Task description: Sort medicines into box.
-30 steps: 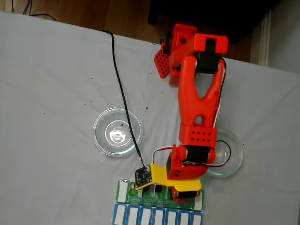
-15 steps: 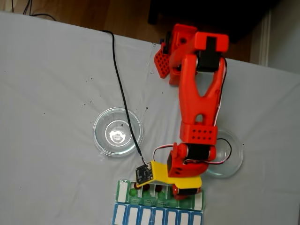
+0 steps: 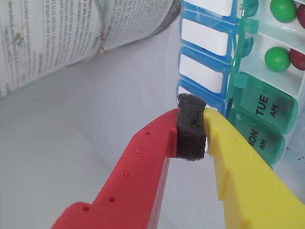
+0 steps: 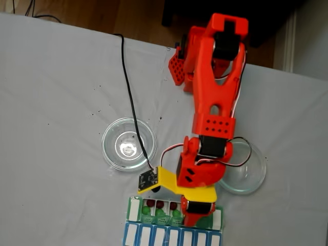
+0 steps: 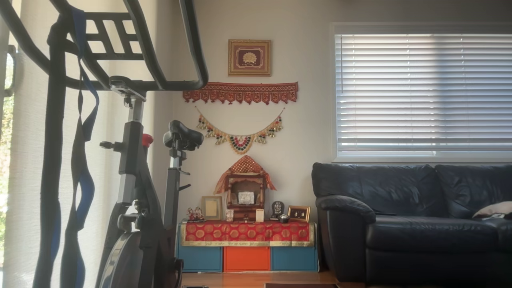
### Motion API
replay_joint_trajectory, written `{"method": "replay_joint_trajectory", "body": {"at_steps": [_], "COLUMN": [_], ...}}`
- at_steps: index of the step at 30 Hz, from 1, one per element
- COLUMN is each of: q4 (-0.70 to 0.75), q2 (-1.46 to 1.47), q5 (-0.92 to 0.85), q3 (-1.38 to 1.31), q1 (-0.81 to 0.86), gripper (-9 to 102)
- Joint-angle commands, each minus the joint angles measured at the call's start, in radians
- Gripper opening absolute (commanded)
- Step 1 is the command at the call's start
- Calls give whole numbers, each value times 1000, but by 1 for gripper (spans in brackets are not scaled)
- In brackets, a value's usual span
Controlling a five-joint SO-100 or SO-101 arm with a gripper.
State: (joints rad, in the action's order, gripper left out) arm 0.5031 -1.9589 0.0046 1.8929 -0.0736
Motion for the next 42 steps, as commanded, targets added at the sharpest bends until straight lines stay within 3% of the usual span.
{"method": "replay_joint_trajectory", "body": {"at_steps": [1, 10, 28, 42], "q4": [-35, -81, 83, 87], "q2": [-89, 5, 81, 166], "q5": [0, -54, -101, -58], "q3": [-37, -57, -66, -52], "q1": [9, 48, 15, 0], "gripper": [1, 1, 1, 1]}}
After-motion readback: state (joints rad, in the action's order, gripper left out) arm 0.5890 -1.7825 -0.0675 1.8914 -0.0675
